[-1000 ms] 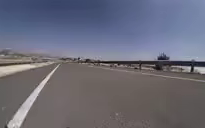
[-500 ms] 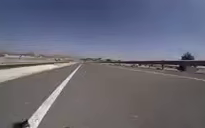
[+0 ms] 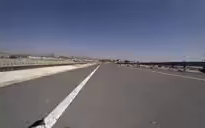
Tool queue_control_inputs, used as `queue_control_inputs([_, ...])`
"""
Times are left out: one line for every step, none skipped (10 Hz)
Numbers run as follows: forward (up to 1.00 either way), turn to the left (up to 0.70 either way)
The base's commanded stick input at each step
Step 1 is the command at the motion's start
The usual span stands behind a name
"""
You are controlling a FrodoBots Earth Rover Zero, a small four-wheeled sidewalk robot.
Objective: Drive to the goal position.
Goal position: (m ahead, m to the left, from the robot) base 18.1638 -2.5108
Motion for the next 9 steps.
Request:
queue_control_inputs([0.70,0.00])
queue_control_inputs([0.70,0.00])
queue_control_inputs([0.70,0.00])
queue_control_inputs([0.70,0.00])
queue_control_inputs([0.70,0.00])
queue_control_inputs([0.70,0.00])
queue_control_inputs([0.70,-0.10])
queue_control_inputs([0.70,-0.22])
queue_control_inputs([0.70,-0.19])
